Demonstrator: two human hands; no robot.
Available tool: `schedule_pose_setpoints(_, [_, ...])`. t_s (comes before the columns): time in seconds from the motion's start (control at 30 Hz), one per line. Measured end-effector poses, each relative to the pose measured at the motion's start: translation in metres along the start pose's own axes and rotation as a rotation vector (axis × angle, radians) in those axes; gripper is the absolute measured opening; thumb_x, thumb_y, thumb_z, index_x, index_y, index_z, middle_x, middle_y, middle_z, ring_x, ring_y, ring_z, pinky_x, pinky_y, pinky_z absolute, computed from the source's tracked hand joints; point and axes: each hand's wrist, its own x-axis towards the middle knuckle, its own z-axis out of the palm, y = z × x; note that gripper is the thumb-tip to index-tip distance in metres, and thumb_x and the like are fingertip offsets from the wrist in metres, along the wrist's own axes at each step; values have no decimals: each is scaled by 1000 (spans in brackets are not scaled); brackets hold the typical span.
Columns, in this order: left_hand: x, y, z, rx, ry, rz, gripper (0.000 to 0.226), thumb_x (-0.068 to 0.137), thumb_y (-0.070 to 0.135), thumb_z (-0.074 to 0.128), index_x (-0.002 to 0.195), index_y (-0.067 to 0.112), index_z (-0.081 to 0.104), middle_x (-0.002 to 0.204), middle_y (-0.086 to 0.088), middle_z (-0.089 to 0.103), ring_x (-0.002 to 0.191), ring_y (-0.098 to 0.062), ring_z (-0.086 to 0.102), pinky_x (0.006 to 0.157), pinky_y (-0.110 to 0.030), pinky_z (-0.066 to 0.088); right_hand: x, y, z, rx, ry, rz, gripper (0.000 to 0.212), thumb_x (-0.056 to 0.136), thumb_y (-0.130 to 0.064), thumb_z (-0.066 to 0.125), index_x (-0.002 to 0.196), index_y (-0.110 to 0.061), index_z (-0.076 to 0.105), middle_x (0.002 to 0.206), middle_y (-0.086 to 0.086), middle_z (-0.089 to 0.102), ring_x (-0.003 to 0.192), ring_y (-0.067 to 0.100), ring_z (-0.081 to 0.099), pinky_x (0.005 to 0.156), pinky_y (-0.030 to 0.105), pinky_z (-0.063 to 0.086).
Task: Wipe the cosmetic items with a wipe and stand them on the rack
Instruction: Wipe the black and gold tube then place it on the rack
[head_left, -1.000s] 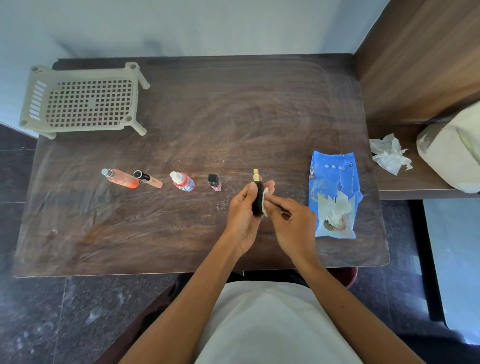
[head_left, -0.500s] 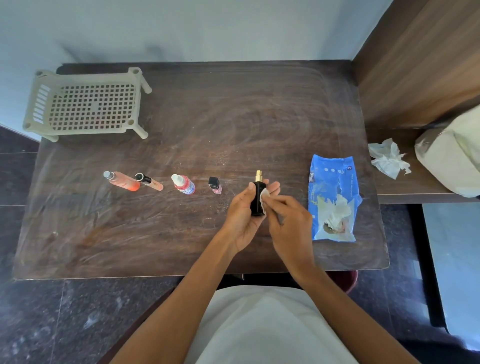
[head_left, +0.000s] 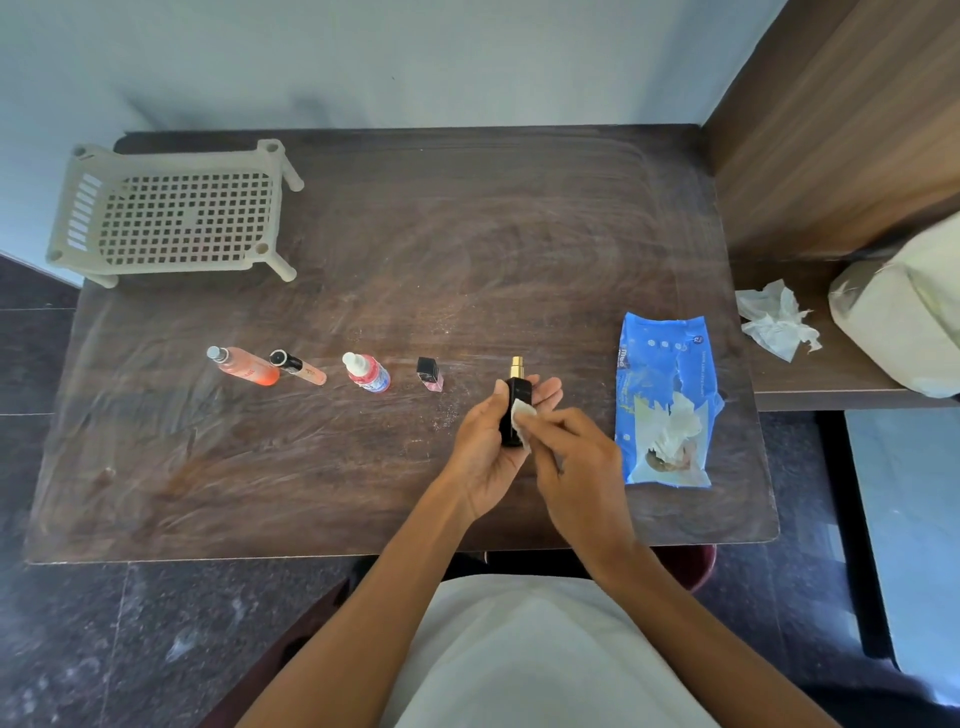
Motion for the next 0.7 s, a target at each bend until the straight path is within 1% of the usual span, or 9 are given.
schedule_pose_setpoints(0.1, [-2,1,-1,39,-28,17,42,109,29,34,126,-3,55,122,-17,69,112,-22,68,99,-30,54,16,-1,0,15,5,38,21,93,-5,66,111,-10,75,93,0,68,85,10,63,78,7,45])
schedule_pose_setpoints(0.23, [-2,5,6,85,-39,22,42,108,29,36,127,-1,57,109,-13,70,97,-18,71,91,-29,57,41,0,0,-10,35,73,21,93,-4,64,111,-8,75,95,2,68,86,12,64,77,11,48])
schedule_pose_setpoints(0.3, [-1,8,11,51,-25,25,42,109,29,34,123,-3,58,105,-13,71,93,-17,73,83,-27,59,38,-1,-1,-23,53,50,21,93,-4,65,111,-8,74,95,2,68,86,13,64,77,8,46])
schedule_pose_setpoints(0.33, [1,9,14,17,-10,29,44,109,30,33,124,-5,56,107,-14,72,95,-18,73,83,-27,59,33,-2,0,-28,60,30,22,93,-4,65,112,-9,74,95,1,68,87,13,64,77,8,45])
schedule_pose_setpoints(0.4, [4,12,19,-60,20,35,50,109,32,31,128,-9,51,119,-20,69,109,-23,70,96,-31,56,20,-3,-2,-27,61,-11,23,93,-5,66,114,-10,74,97,1,68,88,14,65,78,17,50])
schedule_pose_setpoints(0.47, [9,13,21,-141,51,35,52,108,34,32,130,-11,48,128,-24,64,114,-27,68,100,-35,53,7,-3,-6,27,60,-12,24,91,-5,68,114,-10,74,99,-1,70,89,10,66,79,18,52])
schedule_pose_setpoints(0.53, [11,15,24,-211,79,29,53,107,36,35,135,-9,44,127,-22,65,109,-27,71,97,-38,56,3,-4,-12,105,74,68,25,92,-7,68,115,-14,74,101,-7,71,93,1,65,81,13,51])
schedule_pose_setpoints(0.63, [10,18,29,-220,77,37,46,106,34,41,134,-3,45,111,-13,74,101,-23,74,100,-42,52,7,-5,-18,211,147,260,24,95,-14,65,118,-20,72,103,-13,71,94,-6,64,79,6,46])
schedule_pose_setpoints(0.7, [9,19,32,-202,71,50,44,106,28,43,139,-2,42,118,-16,72,103,-23,73,102,-44,51,11,-5,-19,282,189,338,26,96,-16,64,120,-23,70,107,-13,71,98,-4,65,81,7,47])
